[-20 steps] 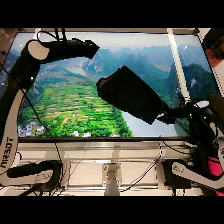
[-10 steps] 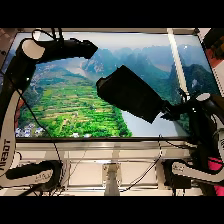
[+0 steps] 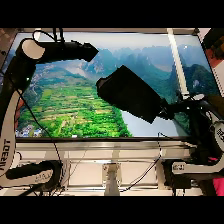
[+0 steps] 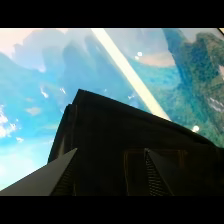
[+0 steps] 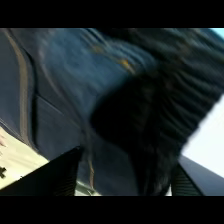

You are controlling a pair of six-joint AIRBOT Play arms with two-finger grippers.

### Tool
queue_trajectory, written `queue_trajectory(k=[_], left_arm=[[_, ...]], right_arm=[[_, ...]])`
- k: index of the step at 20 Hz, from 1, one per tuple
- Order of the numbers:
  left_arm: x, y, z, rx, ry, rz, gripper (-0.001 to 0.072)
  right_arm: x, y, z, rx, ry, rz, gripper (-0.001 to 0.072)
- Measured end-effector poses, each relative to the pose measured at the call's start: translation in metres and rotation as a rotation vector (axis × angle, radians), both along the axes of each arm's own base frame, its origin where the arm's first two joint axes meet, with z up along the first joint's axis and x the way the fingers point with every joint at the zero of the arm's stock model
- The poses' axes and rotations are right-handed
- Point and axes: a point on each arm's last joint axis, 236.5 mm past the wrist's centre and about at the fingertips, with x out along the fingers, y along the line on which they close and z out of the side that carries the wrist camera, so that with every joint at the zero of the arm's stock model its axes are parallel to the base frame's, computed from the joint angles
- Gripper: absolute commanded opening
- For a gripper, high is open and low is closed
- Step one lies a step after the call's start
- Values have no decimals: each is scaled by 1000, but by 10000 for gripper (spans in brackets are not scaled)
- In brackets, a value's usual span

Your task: Fold the clothes and pants, and hang the long-sleeved shirts on hangers.

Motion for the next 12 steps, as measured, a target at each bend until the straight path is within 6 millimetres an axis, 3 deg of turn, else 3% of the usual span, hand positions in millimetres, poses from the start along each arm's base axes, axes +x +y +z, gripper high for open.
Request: queue_trajectory(k=[2,4,5,6,10,12], left_arm=[[0,0,0,0,1,0,497],[-1,0,-1,1,3,-2,497],[-1,0,-1,1,3,-2,497],[-1,0,-1,1,4,-3,496],[-1,0,-1,2,4,-3,479],[-1,0,-1,1,4,-3,479]], right_arm=[[8,4,-2,5,-23,-16,484],[15,4,-5,-4,-43,-26,291],[19,2,-7,-18,-58,-33,91],[21,1,-8,-24,-66,-38,23],[29,-1,-1,-37,-112,-47,19],[38,-5,17,-46,-166,-68,18]])
